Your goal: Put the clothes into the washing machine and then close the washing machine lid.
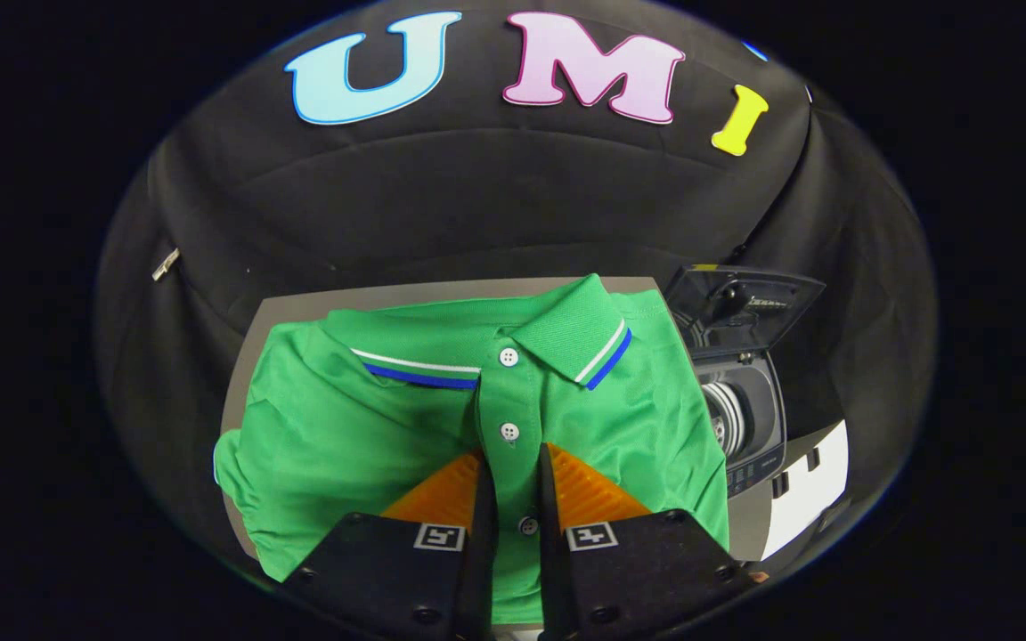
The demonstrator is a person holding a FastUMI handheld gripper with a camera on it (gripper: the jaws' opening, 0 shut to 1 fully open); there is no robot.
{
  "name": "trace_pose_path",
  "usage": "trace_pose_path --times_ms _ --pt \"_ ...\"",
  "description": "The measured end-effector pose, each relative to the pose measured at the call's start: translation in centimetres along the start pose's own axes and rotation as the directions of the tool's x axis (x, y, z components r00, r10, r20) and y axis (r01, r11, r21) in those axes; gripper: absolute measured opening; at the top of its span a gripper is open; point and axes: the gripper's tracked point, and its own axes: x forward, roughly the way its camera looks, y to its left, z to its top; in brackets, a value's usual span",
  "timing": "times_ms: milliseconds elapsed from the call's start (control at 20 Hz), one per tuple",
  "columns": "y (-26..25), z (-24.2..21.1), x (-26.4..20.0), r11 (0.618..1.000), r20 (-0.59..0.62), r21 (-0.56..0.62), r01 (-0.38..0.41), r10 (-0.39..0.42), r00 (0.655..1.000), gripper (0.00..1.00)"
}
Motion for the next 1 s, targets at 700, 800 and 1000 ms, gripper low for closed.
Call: trace_pose_path --times_ms 700,800,1000 --pt "0.2 3.6 -5.1 1.0 0.357 0.002 0.002 -0.003 0.934 0.07" --pt "0.1 4.8 -7.3 1.0 0.424 0.015 0.005 -0.011 0.906 0.07" --pt "-1.8 6.5 -11.0 0.999 0.515 -0.019 0.039 -0.024 0.857 0.07"
